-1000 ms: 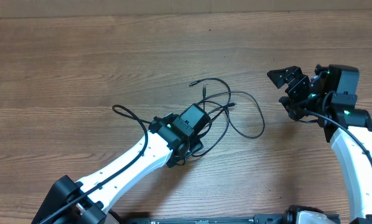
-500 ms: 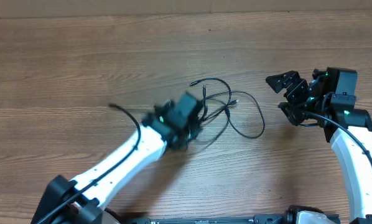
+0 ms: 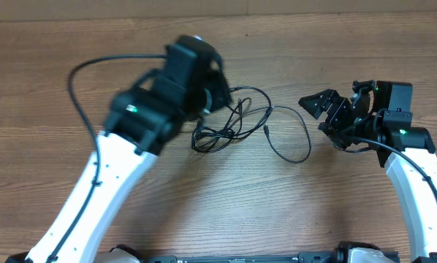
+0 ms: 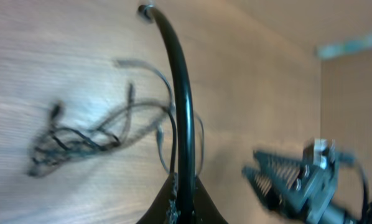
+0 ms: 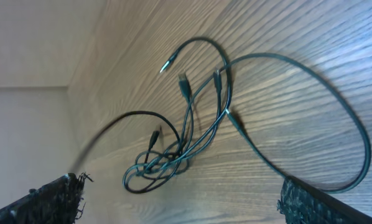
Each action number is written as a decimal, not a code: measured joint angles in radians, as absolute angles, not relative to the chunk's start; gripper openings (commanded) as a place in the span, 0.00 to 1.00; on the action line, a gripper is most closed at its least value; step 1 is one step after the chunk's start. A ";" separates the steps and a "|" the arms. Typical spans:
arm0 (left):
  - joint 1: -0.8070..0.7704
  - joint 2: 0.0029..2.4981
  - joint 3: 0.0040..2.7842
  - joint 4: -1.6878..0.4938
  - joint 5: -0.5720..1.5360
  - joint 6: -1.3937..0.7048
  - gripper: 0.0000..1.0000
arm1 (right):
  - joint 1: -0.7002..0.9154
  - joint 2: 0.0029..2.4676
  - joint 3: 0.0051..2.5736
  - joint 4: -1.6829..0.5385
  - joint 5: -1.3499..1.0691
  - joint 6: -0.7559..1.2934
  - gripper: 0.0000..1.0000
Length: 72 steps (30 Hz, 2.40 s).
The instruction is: Untangle cables
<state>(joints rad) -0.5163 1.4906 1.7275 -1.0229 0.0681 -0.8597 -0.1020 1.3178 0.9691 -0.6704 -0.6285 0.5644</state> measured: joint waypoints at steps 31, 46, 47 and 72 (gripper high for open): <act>-0.281 1.311 1.987 -1.060 0.139 -0.681 0.04 | 0.587 1.810 0.967 0.313 -0.310 0.108 0.12; -0.281 1.387 1.987 -1.280 -0.058 -0.684 0.04 | 0.493 1.648 0.966 0.218 -0.244 0.101 0.04; -0.281 1.407 1.986 -1.280 -0.060 -0.685 0.04 | 0.488 1.620 0.966 0.217 -0.244 0.101 0.04; -0.302 1.971 1.976 -1.230 0.396 -0.341 0.89 | 0.447 1.419 0.967 0.162 -0.240 0.146 0.04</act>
